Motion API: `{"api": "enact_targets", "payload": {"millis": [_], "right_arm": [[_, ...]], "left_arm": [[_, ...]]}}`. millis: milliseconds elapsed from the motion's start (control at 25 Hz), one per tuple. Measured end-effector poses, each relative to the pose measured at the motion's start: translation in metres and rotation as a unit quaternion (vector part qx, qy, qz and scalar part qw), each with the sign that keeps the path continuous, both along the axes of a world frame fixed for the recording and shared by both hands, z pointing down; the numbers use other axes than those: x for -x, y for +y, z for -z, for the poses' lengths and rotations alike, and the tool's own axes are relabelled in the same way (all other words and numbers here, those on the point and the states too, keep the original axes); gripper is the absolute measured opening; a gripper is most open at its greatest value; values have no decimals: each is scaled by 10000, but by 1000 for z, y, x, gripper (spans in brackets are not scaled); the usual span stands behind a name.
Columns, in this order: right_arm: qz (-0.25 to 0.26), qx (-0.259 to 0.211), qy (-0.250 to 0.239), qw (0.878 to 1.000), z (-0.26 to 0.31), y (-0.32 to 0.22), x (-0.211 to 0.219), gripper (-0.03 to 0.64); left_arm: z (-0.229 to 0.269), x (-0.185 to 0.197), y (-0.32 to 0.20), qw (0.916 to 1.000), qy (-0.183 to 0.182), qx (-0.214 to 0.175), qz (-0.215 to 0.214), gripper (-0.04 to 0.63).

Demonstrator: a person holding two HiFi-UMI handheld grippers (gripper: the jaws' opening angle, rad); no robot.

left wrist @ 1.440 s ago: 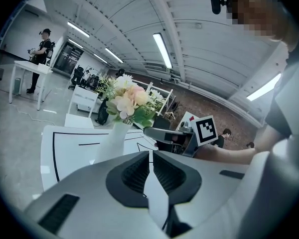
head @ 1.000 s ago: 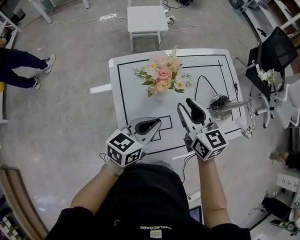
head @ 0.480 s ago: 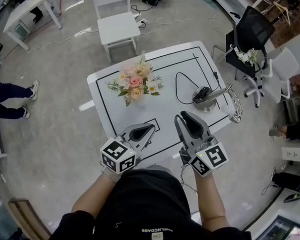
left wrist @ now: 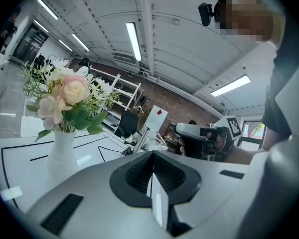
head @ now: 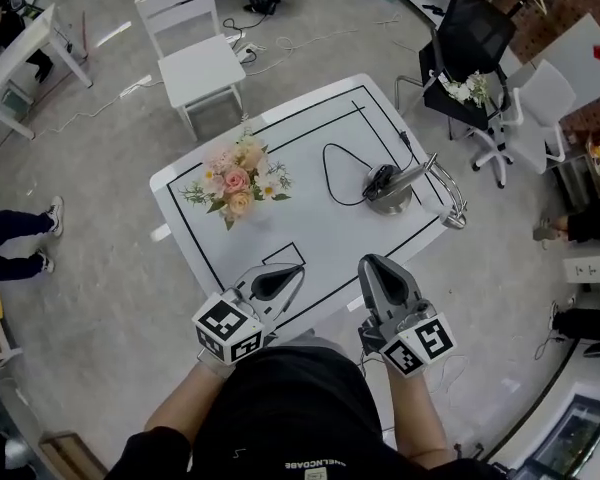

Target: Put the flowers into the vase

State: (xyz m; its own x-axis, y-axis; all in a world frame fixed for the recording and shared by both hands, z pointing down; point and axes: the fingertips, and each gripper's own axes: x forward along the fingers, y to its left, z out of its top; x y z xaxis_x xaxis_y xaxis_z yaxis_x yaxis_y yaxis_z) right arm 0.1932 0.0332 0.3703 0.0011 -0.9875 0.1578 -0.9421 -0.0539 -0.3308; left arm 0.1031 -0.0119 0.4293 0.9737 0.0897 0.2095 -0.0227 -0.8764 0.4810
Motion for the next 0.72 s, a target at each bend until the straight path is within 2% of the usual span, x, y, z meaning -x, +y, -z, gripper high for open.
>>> {"api": "enact_targets", "payload": {"millis": [280, 720], "right_arm": [[-299, 67, -228, 9993, -3, 20, 11, 29], [-352, 154, -321, 9987, -15, 19, 32, 28]], "left_arm": [[7, 1, 3, 9998, 40, 66, -201, 5], [9, 13, -1, 9995, 59, 81, -296, 5]]}}
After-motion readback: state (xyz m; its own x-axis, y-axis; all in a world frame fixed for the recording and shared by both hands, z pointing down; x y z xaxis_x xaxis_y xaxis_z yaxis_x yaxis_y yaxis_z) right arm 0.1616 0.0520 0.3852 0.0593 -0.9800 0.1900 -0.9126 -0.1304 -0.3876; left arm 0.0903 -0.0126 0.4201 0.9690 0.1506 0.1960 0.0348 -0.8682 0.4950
